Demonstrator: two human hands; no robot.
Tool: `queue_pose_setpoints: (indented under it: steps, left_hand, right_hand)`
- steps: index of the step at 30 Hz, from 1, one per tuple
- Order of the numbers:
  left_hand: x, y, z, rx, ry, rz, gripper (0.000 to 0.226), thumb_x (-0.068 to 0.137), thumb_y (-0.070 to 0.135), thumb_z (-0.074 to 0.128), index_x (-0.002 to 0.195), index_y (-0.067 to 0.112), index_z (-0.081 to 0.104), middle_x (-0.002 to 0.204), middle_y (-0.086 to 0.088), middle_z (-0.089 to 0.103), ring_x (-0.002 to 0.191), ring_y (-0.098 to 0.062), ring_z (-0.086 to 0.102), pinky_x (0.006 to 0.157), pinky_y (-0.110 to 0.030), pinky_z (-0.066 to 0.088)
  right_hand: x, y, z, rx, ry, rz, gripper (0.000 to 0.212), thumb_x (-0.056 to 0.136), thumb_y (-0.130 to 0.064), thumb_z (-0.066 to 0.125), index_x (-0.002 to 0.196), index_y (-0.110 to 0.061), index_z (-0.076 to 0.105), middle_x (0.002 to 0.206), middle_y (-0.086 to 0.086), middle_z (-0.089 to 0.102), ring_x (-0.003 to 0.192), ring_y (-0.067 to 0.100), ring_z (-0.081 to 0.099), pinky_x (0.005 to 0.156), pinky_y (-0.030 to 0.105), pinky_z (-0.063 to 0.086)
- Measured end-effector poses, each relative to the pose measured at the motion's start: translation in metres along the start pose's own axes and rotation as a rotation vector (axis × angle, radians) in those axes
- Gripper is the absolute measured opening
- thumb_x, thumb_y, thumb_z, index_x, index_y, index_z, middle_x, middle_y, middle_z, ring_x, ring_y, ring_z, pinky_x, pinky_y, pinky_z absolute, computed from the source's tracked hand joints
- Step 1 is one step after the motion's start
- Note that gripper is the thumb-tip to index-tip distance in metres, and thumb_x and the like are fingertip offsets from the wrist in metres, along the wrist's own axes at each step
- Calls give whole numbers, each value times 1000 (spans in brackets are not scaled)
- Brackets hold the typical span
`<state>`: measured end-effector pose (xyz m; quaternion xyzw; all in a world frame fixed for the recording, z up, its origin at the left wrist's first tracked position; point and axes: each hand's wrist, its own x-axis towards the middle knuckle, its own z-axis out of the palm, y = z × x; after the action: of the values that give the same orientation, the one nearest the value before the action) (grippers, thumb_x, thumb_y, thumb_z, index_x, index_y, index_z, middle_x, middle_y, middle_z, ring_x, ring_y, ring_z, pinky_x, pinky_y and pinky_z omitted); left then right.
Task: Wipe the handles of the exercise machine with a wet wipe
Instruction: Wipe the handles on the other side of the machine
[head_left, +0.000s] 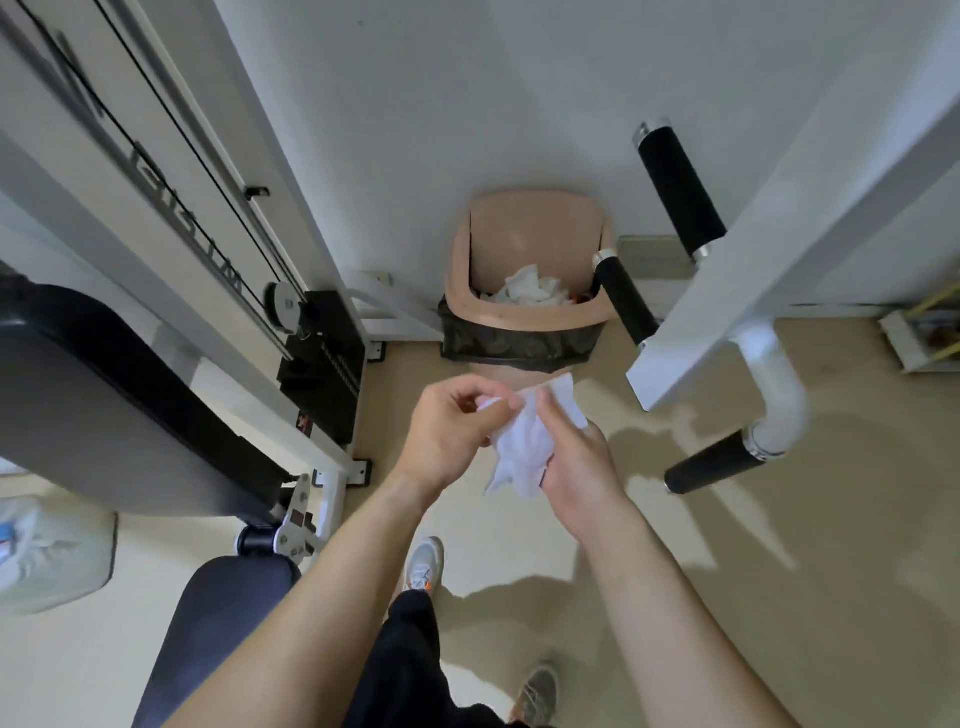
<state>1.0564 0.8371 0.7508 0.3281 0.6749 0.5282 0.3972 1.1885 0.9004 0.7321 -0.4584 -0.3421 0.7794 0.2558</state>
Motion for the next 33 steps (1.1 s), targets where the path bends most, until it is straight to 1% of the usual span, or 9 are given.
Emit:
queue_pose_setpoints:
  steps: [4, 8, 13, 15, 17, 21, 25, 28, 33]
  left_hand:
    - [54, 22, -33, 93, -44, 120, 13, 90, 15, 75, 81, 24, 74, 76, 14, 73, 74, -4, 65, 73, -20, 51]
    - [100, 40, -56, 207, -165, 189, 13, 91, 22, 72, 79, 26, 67, 78, 11, 71, 76, -9, 65, 76, -28, 51]
    - [136, 71, -57, 212, -606, 245, 14, 95, 9, 69, 86, 19, 68, 76, 16, 69, 76, 2, 64, 77, -17, 47]
    - [151, 82, -52, 237, -801, 247, 14, 96, 6, 68, 89, 17, 67, 74, 18, 70, 72, 3, 63, 74, -15, 46]
    - [161, 94, -41, 232, -938, 234, 13, 97, -1, 64, 91, 11, 65, 71, 17, 70, 67, 5, 63, 67, -10, 46]
    - [191, 110, -9, 175, -877, 198, 9, 98, 11, 67, 91, 17, 65, 72, 12, 69, 63, -2, 60, 56, -13, 45]
    - [223, 124, 49, 336, -859, 297, 4, 96, 17, 70, 92, 17, 69, 70, 13, 63, 60, 3, 53, 58, -11, 40]
    - [231, 137, 88, 528, -834, 420, 13, 96, 17, 69, 84, 20, 65, 67, 15, 58, 53, 11, 53, 54, -3, 38]
    - [242, 124, 119, 730, -752, 570, 39, 96, 17, 67, 71, 30, 39, 71, 12, 45, 62, 1, 43, 58, -7, 40]
  right_hand:
    - [27, -8, 26, -161, 213, -116, 26, 91, -39, 67, 99, -15, 68, 101, -1, 74, 100, 20, 69, 89, 38, 52]
    - [46, -4, 43, -420, 486, -111, 9, 94, -31, 57, 98, -26, 64, 100, 0, 67, 90, 19, 61, 78, 34, 47]
    - [53, -11, 59, -333, 345, -201, 73, 71, -25, 60, 142, -39, 46, 139, -4, 38, 126, 11, 44, 99, 29, 38]
    - [59, -19, 57, -170, 216, -217, 83, 66, -24, 67, 142, -47, 43, 150, -5, 36, 138, 12, 36, 113, 40, 32]
    - [65, -27, 50, -82, 110, -242, 85, 65, -20, 72, 144, -37, 45, 151, 2, 44, 141, 20, 39, 117, 50, 30]
    - [61, -38, 40, 96, 144, -263, 64, 67, -8, 74, 129, -2, 59, 125, 17, 67, 119, 34, 61, 104, 46, 46]
    - [54, -48, 24, 36, 352, -369, 31, 86, -3, 69, 117, -7, 68, 111, 12, 74, 104, 28, 71, 91, 41, 57]
    - [57, -52, 23, 72, 565, -429, 26, 89, -9, 70, 115, -6, 68, 108, 12, 74, 102, 26, 72, 91, 42, 57]
    - [75, -43, 38, 270, 699, -392, 21, 86, -11, 66, 106, -9, 65, 111, 17, 69, 101, 29, 69, 88, 45, 58]
